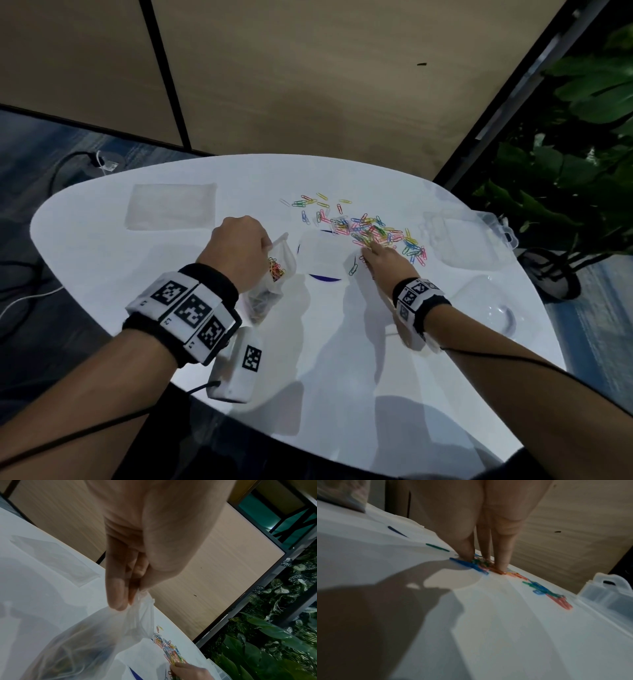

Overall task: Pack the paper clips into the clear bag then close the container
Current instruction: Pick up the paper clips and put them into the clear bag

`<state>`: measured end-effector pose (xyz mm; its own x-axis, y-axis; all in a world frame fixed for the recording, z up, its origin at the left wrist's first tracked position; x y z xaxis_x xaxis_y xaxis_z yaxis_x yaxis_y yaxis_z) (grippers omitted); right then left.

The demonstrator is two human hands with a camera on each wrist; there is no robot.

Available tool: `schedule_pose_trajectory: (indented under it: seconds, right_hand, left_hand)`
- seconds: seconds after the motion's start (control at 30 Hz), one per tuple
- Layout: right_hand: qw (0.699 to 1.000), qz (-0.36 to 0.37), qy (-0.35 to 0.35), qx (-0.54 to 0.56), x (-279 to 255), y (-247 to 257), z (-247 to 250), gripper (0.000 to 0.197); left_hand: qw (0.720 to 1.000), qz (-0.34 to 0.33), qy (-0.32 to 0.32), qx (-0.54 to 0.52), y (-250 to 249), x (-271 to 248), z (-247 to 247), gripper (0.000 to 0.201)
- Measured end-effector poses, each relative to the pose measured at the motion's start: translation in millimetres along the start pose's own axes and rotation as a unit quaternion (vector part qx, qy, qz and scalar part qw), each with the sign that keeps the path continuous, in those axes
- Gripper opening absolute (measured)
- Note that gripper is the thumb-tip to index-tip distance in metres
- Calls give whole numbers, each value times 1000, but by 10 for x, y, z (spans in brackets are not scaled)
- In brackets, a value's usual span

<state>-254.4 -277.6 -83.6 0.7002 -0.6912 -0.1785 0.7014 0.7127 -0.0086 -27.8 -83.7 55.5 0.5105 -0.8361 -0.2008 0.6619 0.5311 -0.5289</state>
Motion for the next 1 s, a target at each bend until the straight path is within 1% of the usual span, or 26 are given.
schedule_pose_trajectory:
  seconds: [0.07,0.1,0.13,0.17,0.2,0.23,0.3,0.33,0.37,0.4,0.43,0.47,0.5,0.53,0.57,0.6,0.67,0.77,0.8,0.83,0.87,0.9,0.93,1.0]
  right_hand:
    - [1000,-3,-15,9,32,60,121,24]
    - [1000,-16,-13,11,49,55,171,16]
    - [999,-37,-10,19,64,19,211,15]
    - [997,-69,-1,39,71,-35,263,19]
    - [991,-105,-3,83,78,-106,316,24]
    - [979,-145,-22,141,69,-183,394,27]
    - [940,-212,-68,260,20,-362,519,22]
    - [913,-240,-86,320,-6,-443,542,17]
    - [879,-263,-90,388,-53,-493,548,13]
    - [835,-279,-86,467,-98,-496,541,11]
    - [778,-291,-83,551,-155,-464,555,12]
    - [712,-289,-82,635,-197,-379,580,11]
    - [645,-275,-79,709,-238,-250,637,9]
    - [587,-255,-72,765,-279,-112,708,7]
    - [547,-233,-56,802,-317,52,783,7]
    - [523,-211,-34,825,-366,210,846,9]
    - [509,-185,13,841,-440,494,911,11]
    - [494,-201,26,846,-557,712,868,14]
    - [506,-208,21,836,-558,756,840,13]
    - [532,-214,13,819,-550,787,818,10]
    - [563,-216,9,798,-538,821,800,8]
    - [598,-215,9,772,-510,860,790,10]
    - [627,-216,17,749,-479,911,780,13]
    - [665,-200,35,719,-431,1028,804,17]
  left_hand:
    - [1000,-2,3,3,-7,11,-9,15]
    - [1000,-4,4,5,-17,11,-14,15]
    - [1000,-6,5,7,-29,12,-20,15]
    - [1000,-9,7,9,-43,12,-28,14]
    - [1000,-11,10,12,-57,14,-33,15]
    - [1000,-11,12,14,-69,20,-35,16]
    - [1000,-6,16,18,-106,49,-25,17]
    - [1000,-3,19,21,-130,74,-20,17]
    - [999,-2,23,23,-172,94,-23,17]
    - [999,-1,29,25,-215,109,-34,16]
    - [999,-2,34,24,-276,112,-47,16]
    - [999,-2,39,21,-325,117,-69,16]
    - [999,-3,42,17,-378,116,-94,16]
    - [999,-5,46,13,-441,108,-122,16]
    - [999,-6,49,10,-490,99,-153,17]
    - [999,-10,50,8,-544,91,-181,18]
    - [999,-15,52,2,-602,93,-229,19]
    - [999,-16,44,-27,-643,97,-284,17]
    - [998,-15,40,-35,-635,105,-290,16]
    - [998,-14,39,-42,-627,110,-295,17]
    - [998,-12,41,-46,-612,113,-304,17]
    - [998,-9,43,-51,-598,117,-306,17]
    - [997,-8,46,-55,-582,123,-304,17]
    - [997,-8,47,-60,-558,125,-292,16]
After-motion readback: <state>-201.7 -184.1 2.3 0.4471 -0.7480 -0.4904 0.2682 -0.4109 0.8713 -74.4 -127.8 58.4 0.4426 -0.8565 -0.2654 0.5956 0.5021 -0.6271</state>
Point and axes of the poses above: each hand's wrist, its own x-axis towards the middle knuckle, its own z-axis out of the back of the hand, y = z × x, the point moved 7 cm from there along x, towards the middle knuckle, and after that the axes turned 6 degrees about x, right-handed, at the moved point
